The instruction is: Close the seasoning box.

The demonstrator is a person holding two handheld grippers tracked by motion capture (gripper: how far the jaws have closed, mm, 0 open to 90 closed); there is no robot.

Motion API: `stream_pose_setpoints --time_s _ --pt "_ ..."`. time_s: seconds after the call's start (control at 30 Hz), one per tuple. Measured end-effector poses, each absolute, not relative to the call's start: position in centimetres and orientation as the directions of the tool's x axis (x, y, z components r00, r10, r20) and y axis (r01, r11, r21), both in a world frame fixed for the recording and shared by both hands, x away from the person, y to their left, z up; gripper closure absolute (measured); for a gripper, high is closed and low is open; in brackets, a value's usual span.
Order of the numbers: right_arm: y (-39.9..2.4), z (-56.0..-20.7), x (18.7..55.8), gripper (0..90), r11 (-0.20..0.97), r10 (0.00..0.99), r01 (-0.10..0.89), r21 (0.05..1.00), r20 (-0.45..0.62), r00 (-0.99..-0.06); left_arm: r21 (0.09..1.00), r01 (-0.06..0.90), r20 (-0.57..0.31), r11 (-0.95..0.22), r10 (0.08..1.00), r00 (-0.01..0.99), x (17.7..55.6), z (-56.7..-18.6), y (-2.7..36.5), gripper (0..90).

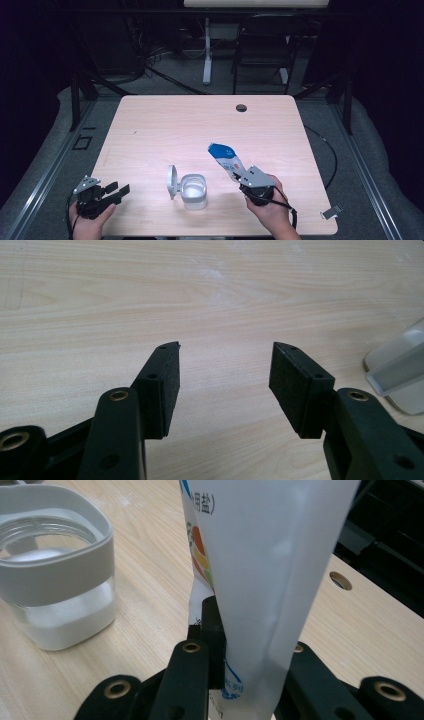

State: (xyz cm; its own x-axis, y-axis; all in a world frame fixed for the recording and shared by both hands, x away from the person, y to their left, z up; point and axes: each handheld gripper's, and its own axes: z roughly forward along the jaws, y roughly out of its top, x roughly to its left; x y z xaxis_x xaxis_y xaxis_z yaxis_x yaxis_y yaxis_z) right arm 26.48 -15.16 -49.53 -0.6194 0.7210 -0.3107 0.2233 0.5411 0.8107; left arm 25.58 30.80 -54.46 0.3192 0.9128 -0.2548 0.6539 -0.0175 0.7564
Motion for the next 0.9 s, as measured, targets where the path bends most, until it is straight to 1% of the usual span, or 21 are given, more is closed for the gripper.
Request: stream_pose_setpoints --time_s 0.5,0.9 --pt "-17.2 -51.5 27.0 81.6 0.483 0.776 0.271 0.833 -0.265 -0.572 0.753 0.657 -0.257 -0.012 0.915 0.312 25.4 -54.5 30.8 46.3" --pt "-19.1 -53.4 27.5 81.6 0.459 0.811 0.324 0.827 -0.241 -0.533 0.747 0.665 -0.261 -0.008 0.916 0.304 25.3 -54.8 30.9 46.3"
